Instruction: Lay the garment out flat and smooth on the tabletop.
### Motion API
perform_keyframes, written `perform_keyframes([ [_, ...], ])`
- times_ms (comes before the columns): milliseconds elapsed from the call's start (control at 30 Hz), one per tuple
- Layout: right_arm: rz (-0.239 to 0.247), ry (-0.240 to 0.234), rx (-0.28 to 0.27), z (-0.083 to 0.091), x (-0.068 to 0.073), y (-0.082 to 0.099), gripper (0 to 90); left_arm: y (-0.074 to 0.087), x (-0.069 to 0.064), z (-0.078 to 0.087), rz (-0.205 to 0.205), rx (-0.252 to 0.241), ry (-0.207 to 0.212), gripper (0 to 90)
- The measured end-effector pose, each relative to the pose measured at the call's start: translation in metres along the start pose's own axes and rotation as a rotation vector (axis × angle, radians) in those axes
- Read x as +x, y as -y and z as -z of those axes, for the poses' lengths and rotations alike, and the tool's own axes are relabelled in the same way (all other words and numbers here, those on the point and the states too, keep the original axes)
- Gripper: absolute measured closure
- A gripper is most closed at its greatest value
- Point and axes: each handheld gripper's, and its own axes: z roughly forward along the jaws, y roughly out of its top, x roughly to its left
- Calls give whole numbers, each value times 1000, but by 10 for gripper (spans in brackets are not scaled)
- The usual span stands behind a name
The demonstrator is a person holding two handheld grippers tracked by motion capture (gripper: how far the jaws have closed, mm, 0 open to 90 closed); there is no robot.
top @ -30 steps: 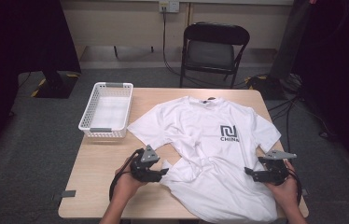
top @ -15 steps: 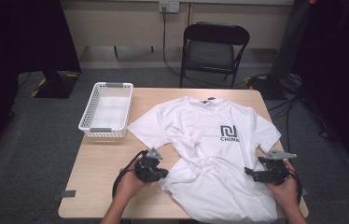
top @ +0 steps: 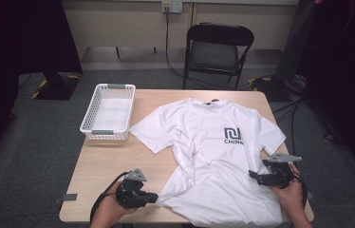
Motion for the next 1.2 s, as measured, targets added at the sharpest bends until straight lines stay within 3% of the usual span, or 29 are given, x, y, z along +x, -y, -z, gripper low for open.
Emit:
perform_keyframes([
  [100,0,0,0,0,0,0,174,7,-1,5,4,-6,0,864],
  [167,0,0,0,0,0,0,174,10,-1,7,1,-38,-9,847],
  [267,1,0,0,0,0,0,174,7,3,6,-50,-152,-76,592],
  [300,1,0,0,0,0,0,174,7,3,6,-50,-152,-76,509],
  [333,1,0,0,0,0,0,174,3,4,5,-64,-169,-111,509],
  [367,1,0,0,0,0,0,174,-3,4,2,-78,-181,-135,439],
  [400,1,0,0,0,0,0,174,-7,4,0,-81,-181,-141,415],
  [500,1,0,0,0,0,0,174,-22,-1,-11,-109,-177,-161,432],
  [633,1,0,0,0,0,0,174,-43,-8,-38,-162,-135,-158,448],
  [733,1,0,0,0,0,0,174,-56,-9,-56,-162,-115,-155,455],
  [867,1,0,0,0,0,0,174,-73,-6,-71,-184,-113,-221,475],
  [1000,1,0,0,0,0,0,174,-84,7,-76,-93,-165,-269,483],
  [1033,1,0,0,0,0,0,174,-86,11,-77,-67,-180,-298,484],
  [1200,1,0,0,0,0,0,174,-89,32,-85,40,-169,-367,492],
])
